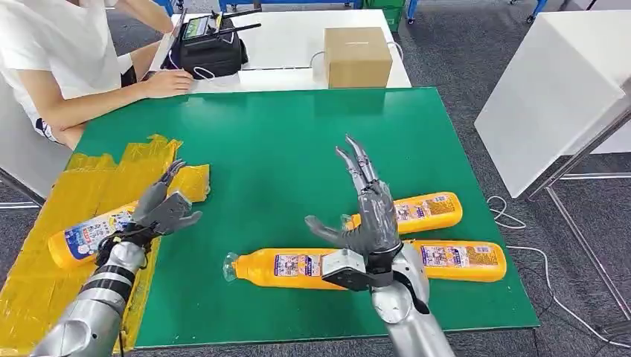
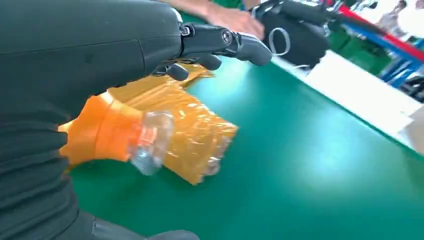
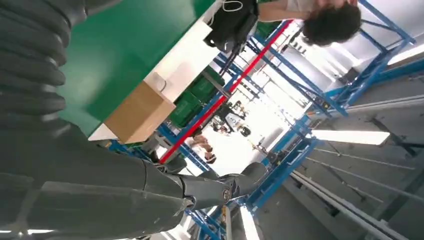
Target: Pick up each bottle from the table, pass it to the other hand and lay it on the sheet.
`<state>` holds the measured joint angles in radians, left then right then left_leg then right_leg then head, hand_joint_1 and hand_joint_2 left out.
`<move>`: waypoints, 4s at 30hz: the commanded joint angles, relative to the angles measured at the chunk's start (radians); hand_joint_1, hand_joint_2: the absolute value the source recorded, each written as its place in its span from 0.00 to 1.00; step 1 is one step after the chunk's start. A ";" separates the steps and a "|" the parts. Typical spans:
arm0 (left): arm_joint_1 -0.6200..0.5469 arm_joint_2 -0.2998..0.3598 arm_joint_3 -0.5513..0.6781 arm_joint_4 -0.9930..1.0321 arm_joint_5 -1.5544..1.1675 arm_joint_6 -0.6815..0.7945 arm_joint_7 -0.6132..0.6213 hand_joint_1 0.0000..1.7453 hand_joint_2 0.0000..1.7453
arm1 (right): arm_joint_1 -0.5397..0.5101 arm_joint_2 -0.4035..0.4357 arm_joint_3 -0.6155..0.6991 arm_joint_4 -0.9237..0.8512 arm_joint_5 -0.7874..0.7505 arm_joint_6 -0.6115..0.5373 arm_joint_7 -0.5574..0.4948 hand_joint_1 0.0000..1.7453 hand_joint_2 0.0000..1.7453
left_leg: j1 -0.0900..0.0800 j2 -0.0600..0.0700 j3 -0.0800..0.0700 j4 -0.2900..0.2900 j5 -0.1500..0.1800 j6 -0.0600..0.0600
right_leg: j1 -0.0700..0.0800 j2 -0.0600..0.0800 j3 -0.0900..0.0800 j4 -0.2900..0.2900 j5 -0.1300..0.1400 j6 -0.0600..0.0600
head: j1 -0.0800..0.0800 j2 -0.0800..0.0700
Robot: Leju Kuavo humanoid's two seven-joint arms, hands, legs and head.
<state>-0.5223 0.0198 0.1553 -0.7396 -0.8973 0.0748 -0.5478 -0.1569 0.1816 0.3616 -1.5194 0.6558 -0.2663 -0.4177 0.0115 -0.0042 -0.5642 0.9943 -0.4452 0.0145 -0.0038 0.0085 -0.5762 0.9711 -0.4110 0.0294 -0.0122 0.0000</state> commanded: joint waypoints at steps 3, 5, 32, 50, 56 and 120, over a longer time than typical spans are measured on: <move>0.008 -0.024 -0.047 -0.061 0.006 -0.008 0.005 0.00 1.00 | -0.015 -0.013 -0.017 0.026 0.002 0.006 0.006 0.00 1.00 | 0.000 -0.001 0.002 0.000 -0.001 0.000 | 0.001 -0.002 0.003 -0.001 -0.001 0.000 | 0.000 0.000; 0.008 -0.024 -0.047 -0.061 0.006 -0.008 0.005 0.00 1.00 | -0.015 -0.013 -0.017 0.026 0.002 0.006 0.006 0.00 1.00 | 0.000 -0.001 0.001 0.000 0.000 0.000 | 0.000 -0.001 0.001 0.000 -0.001 0.000 | 0.000 0.000; 0.470 -0.217 -0.077 -0.740 0.667 -0.222 0.037 0.00 1.00 | 0.201 -0.052 0.222 0.124 0.223 0.039 0.144 0.00 1.00 | 0.000 0.001 -0.001 -0.001 -0.003 -0.001 | 0.000 0.000 -0.001 -0.002 -0.002 0.000 | 0.000 0.000; 0.549 -0.249 -0.141 -0.805 0.667 -0.201 0.051 0.00 1.00 | 0.216 -0.024 0.116 0.098 0.460 -0.112 0.316 0.00 1.00 | 0.000 0.000 0.000 -0.001 -0.003 -0.001 | 0.000 -0.001 0.000 -0.002 -0.002 0.000 | 0.000 0.000; 0.526 -0.253 -0.154 -0.774 0.674 -0.207 0.061 0.00 1.00 | 0.121 0.004 0.049 0.252 0.671 -0.135 0.436 0.00 1.00 | 0.000 0.001 0.001 -0.002 -0.003 0.000 | 0.000 0.000 0.002 -0.003 -0.001 0.000 | 0.000 0.000; 0.445 -0.257 -0.136 -0.659 0.711 -0.225 0.059 0.00 1.00 | -0.316 0.098 0.089 1.090 0.779 0.000 0.634 0.99 1.00 | 0.000 -0.002 0.010 -0.002 0.000 0.001 | 0.001 -0.004 0.011 -0.003 0.000 -0.001 | -0.001 0.000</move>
<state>-0.0390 -0.2361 0.0046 -1.4683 -0.1869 -0.1484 -0.4948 -0.4630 0.2979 0.4795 -0.5272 1.4279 -0.2773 0.2201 0.0111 -0.0037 -0.5533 0.9939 -0.4455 0.0151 -0.0038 0.0087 -0.5658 0.9700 -0.4108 0.0289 -0.0130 0.0000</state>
